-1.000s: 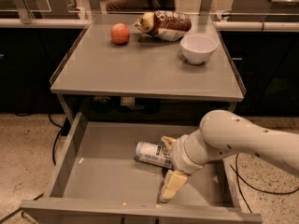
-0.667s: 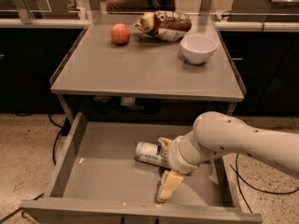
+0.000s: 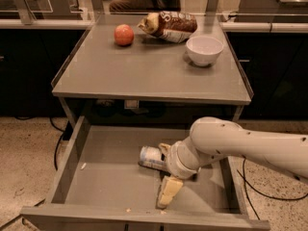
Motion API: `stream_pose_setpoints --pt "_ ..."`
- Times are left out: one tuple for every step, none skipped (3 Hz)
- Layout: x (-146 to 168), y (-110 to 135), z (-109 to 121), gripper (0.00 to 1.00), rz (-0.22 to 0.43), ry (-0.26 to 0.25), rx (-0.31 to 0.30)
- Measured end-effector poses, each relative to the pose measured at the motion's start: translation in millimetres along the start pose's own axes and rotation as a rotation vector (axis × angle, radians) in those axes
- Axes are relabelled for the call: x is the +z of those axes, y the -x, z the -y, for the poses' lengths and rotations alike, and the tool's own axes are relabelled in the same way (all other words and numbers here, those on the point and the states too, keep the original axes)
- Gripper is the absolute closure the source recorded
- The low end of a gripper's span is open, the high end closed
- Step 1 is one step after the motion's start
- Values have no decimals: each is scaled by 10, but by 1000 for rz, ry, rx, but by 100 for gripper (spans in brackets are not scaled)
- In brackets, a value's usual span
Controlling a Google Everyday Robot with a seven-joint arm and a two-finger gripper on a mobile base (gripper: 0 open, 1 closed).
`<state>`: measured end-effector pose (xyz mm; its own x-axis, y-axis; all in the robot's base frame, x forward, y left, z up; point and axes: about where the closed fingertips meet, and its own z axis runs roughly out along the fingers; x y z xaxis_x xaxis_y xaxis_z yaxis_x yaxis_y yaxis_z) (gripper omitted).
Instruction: Pick blue plastic bottle from top drawer and place on counter
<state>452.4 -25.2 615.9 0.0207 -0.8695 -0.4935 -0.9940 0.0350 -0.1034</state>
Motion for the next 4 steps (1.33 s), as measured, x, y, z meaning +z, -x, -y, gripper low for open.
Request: stream_pose_setpoints --pt "0 0 0 19 0 0 0" --pt "0 0 0 42 0 0 0" --pt "0 0 0 66 0 0 0" --pt "0 0 0 90 0 0 0"
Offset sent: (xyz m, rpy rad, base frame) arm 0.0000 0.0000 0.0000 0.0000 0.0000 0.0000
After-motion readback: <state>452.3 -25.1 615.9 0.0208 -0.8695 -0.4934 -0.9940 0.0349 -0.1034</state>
